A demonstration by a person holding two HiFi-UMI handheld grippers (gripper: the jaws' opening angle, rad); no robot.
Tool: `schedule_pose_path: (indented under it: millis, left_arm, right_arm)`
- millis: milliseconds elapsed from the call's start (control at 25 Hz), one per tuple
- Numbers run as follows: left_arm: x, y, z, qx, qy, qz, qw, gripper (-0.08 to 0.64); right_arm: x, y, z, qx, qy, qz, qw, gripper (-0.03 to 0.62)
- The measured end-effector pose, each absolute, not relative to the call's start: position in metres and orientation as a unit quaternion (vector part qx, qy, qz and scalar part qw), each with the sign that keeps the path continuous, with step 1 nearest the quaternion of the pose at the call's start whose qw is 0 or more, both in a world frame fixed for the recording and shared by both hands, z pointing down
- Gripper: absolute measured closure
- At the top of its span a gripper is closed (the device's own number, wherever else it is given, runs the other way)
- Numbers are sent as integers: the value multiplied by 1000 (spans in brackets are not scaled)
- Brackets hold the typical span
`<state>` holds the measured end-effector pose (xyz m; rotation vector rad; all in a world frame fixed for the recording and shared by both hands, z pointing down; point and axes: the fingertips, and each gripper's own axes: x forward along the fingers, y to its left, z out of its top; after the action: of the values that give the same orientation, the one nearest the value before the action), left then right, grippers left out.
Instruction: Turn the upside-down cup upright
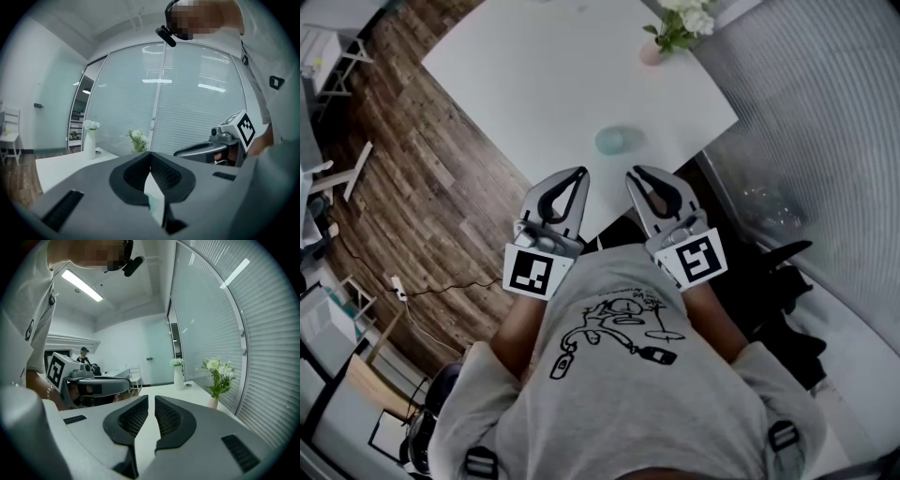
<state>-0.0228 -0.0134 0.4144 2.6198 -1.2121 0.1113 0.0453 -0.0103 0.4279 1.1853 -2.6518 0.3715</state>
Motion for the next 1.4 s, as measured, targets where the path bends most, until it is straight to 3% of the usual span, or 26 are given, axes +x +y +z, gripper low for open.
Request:
schedule_pose_path:
  millis: [520,680,1400]
  left_arm:
    - [-19,-12,482,899,-406,61,153,557]
    - [-19,-7,505,899,-401,67,163,557]
    - [-14,-6,530,898,-406,46,162,557]
  right_arm:
    - [43,-15,493,401,-898,136,123,540]
    - [43,-17,510,402,-896,135,130,459]
    - [55,-13,547,416,-887,111,168,301]
